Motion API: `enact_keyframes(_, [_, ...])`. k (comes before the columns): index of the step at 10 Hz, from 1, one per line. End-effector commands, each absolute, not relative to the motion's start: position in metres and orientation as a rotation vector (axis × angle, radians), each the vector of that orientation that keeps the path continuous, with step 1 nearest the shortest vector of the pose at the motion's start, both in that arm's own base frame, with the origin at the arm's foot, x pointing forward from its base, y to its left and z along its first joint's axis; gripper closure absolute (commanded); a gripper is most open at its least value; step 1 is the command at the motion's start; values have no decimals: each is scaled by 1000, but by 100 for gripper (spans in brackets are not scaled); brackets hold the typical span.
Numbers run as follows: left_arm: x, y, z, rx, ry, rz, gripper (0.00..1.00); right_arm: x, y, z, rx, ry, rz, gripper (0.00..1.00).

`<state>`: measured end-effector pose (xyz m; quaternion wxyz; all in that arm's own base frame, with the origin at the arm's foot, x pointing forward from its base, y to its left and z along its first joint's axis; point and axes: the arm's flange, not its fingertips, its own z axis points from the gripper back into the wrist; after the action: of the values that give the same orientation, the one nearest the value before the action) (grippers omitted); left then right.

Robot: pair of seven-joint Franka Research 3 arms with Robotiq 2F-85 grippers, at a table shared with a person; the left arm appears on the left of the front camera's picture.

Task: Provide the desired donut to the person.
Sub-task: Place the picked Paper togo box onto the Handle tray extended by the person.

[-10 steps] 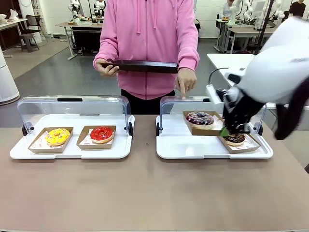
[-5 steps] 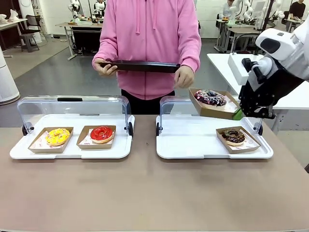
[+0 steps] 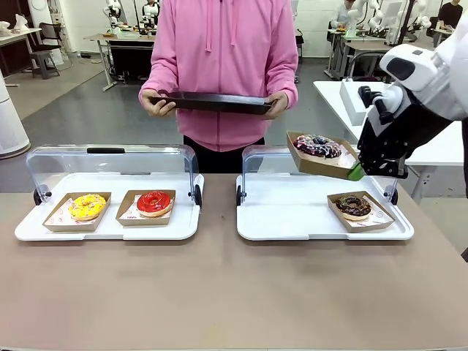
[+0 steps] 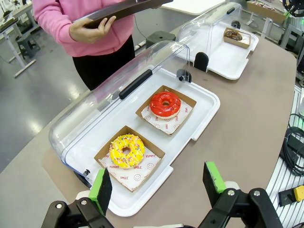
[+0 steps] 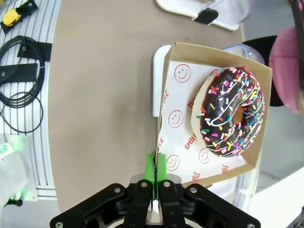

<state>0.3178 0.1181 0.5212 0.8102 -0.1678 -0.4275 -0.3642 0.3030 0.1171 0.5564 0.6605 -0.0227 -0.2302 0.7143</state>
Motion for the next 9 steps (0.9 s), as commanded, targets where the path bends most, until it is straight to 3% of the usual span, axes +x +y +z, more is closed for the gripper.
enact_keyframes(1, [317, 118, 521, -372, -927, -777, 0, 301, 113, 555, -53, -525, 1634, 100])
enact_keyframes(9, [317, 118, 521, -372, -927, -777, 0, 301, 113, 555, -53, -525, 1634, 100])
